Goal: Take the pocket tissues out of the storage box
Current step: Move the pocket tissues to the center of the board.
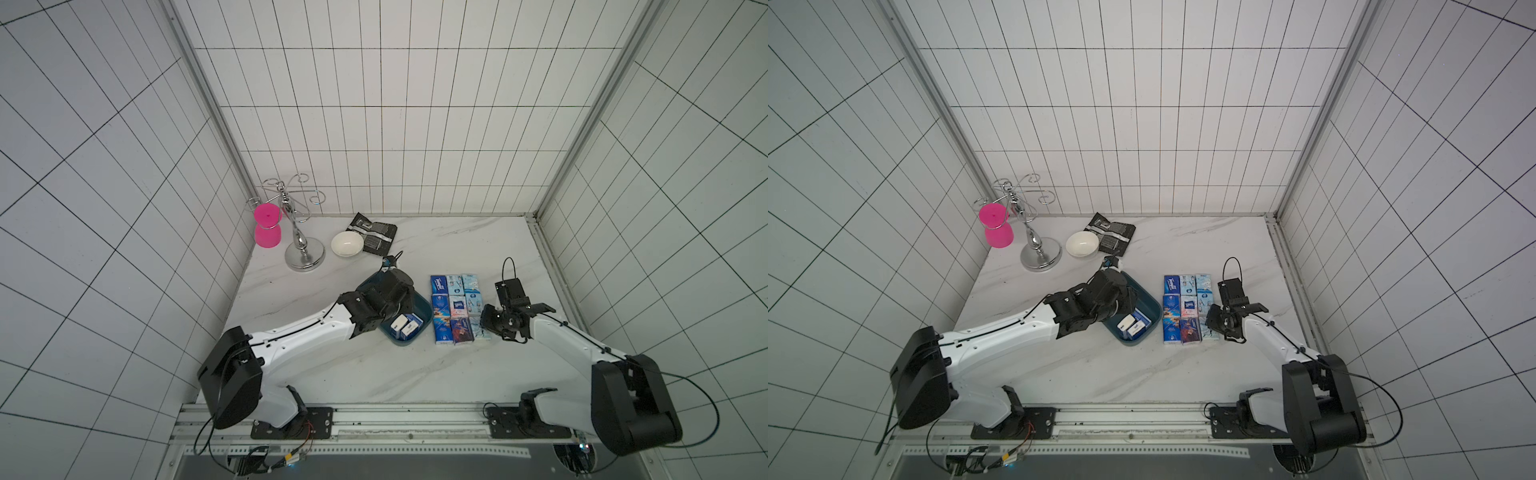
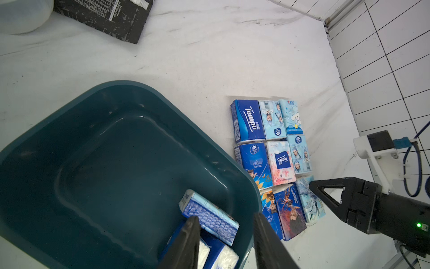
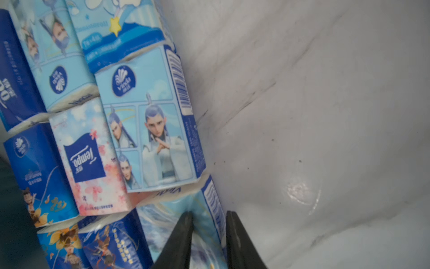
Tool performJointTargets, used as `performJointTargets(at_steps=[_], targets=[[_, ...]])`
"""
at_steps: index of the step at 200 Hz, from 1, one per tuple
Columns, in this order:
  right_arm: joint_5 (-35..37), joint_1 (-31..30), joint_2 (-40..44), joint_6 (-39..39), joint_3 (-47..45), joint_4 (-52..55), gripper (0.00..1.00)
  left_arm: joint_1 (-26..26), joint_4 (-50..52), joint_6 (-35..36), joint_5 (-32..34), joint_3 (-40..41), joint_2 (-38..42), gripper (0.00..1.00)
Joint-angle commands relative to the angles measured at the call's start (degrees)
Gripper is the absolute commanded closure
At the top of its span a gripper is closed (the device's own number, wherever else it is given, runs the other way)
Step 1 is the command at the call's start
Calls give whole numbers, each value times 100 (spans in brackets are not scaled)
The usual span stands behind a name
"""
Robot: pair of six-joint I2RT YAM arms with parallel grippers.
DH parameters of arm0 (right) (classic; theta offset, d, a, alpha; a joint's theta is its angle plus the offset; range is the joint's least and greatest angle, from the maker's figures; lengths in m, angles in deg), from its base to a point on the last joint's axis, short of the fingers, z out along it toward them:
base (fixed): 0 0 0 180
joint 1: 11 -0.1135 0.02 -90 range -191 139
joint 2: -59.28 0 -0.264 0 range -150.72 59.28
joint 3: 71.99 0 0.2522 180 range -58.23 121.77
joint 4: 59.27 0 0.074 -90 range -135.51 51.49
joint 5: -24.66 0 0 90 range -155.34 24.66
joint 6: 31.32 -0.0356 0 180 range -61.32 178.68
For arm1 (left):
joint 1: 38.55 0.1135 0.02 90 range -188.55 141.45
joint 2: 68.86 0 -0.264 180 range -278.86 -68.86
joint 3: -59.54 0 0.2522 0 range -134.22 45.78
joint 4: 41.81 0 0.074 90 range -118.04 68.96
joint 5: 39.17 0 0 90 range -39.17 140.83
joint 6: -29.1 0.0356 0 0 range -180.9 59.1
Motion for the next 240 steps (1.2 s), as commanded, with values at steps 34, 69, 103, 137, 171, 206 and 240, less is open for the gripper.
performJointTargets(at_steps=[34,69,103,137,171,206,240], targets=[[-3,-156,-66,63,179,344,70,107,22,16,107,79,129,59],[119,-179,189,63,306,623,69,143,105,52,138,81,129,59],[334,-173,591,102,497,1012,68,136,253,171,124,82,116,59],[411,-176,823,215,665,1236,67,40,670,507,122,98,16,59],[335,-177,717,299,733,1218,66,-373,1125,806,511,248,29,57],[189,-221,504,268,676,983,66,-646,1147,909,315,477,226,57],[191,-271,531,263,620,934,65,-648,1141,867,429,632,167,56]])
